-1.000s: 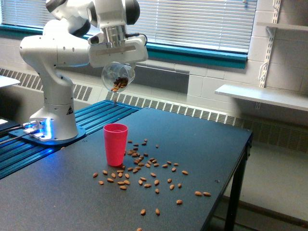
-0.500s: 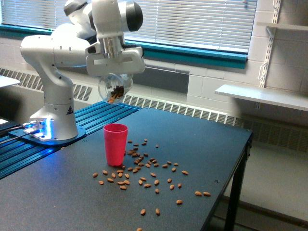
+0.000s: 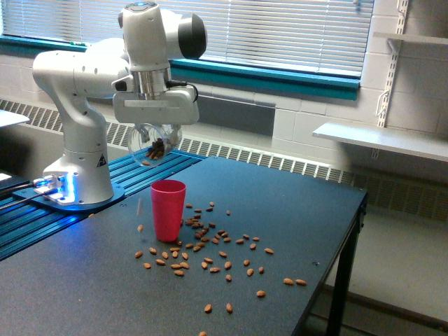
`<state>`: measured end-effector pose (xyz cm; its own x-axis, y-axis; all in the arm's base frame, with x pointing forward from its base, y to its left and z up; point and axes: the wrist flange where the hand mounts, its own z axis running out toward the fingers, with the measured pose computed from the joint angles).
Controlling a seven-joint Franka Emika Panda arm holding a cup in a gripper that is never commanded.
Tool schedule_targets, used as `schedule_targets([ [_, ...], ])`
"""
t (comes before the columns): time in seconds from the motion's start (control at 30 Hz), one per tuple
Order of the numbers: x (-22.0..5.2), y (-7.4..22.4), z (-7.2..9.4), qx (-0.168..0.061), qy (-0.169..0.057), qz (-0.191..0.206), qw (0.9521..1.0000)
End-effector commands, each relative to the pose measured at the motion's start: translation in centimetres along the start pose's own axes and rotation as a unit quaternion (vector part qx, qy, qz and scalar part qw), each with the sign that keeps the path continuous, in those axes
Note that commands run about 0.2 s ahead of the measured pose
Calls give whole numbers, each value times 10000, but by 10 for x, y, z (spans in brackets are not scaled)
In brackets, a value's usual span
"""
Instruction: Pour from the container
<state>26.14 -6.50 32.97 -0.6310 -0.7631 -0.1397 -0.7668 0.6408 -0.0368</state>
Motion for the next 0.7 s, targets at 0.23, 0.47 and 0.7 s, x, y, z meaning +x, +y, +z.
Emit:
schedule_targets([
  [0.23, 21, 0, 12, -70, -34, -378, 9993],
  [0.47, 21, 0, 17, -97, -44, -636, 9979],
  [0.7, 24, -3, 20, -73, -72, -826, 9965],
])
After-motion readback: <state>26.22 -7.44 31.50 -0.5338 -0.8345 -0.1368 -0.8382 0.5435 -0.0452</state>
